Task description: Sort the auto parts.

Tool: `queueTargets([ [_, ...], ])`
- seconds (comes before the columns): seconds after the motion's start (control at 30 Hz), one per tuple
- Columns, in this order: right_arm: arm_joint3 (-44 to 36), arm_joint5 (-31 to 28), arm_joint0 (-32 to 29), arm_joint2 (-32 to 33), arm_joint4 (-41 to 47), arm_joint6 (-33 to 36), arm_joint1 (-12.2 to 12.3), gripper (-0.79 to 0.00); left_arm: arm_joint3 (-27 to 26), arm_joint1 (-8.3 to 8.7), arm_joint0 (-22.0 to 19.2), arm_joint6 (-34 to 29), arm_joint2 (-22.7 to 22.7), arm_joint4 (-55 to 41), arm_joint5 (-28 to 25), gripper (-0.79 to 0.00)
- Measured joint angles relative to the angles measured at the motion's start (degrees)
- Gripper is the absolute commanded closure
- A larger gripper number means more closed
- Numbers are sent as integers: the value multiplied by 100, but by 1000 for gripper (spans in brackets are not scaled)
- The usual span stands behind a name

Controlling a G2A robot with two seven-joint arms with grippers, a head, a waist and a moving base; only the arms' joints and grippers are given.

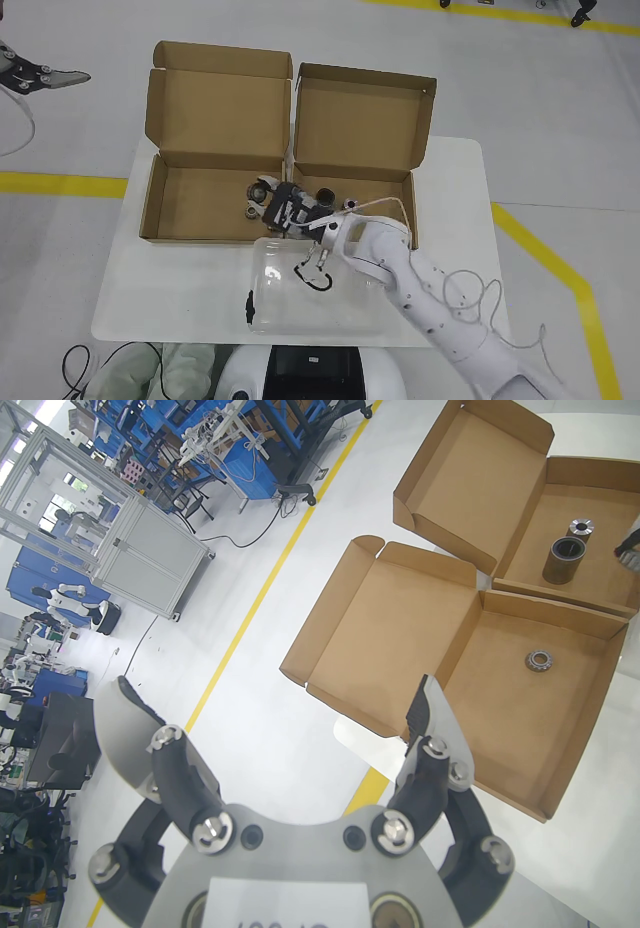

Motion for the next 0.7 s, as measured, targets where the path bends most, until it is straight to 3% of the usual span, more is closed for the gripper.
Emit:
queueTargets([
  [0.7, 2802, 695, 1834, -1351, 401, 1081, -1087, 0, 0, 0, 0, 0, 0, 0, 0, -785],
])
